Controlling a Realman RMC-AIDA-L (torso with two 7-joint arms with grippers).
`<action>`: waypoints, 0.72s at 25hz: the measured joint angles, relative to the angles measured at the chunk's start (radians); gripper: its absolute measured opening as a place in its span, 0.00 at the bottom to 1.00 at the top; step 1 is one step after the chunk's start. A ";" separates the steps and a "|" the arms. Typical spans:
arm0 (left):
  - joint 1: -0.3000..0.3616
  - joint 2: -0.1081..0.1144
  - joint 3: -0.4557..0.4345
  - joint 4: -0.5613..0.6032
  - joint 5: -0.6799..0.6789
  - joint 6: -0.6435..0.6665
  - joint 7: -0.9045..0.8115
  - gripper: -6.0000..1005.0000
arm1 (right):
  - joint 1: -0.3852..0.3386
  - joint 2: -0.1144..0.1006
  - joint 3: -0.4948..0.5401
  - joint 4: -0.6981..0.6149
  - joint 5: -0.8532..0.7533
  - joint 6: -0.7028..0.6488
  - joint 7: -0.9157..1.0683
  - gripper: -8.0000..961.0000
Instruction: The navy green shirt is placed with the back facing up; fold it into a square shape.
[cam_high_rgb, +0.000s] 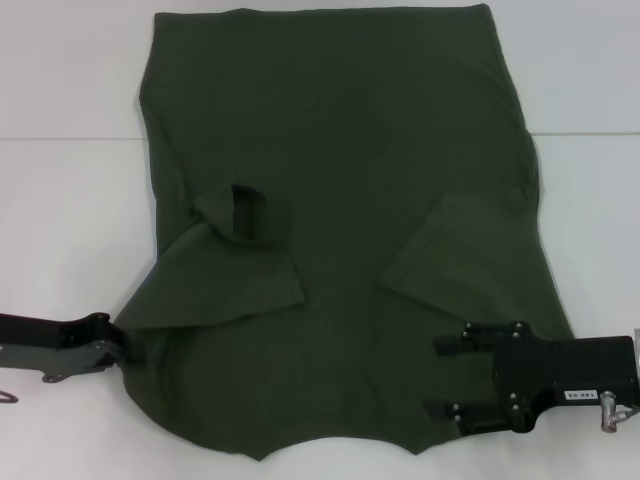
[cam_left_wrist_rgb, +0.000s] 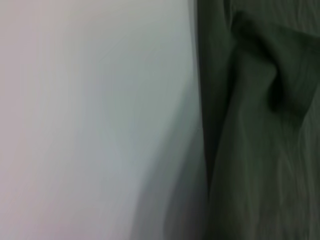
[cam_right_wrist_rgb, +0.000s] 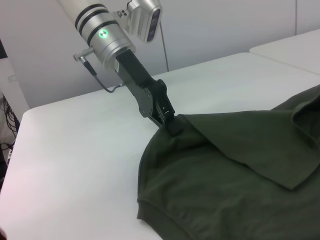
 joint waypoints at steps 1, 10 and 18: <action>0.002 0.000 -0.004 0.000 -0.001 0.000 0.009 0.22 | 0.000 0.000 0.000 0.000 0.001 0.000 0.003 0.89; 0.033 -0.001 -0.065 0.000 -0.039 0.012 0.079 0.03 | -0.001 -0.003 0.071 -0.008 0.003 -0.008 0.060 0.89; 0.108 -0.013 -0.182 -0.001 -0.093 0.035 0.177 0.03 | -0.019 -0.033 0.246 -0.055 0.001 0.005 0.347 0.89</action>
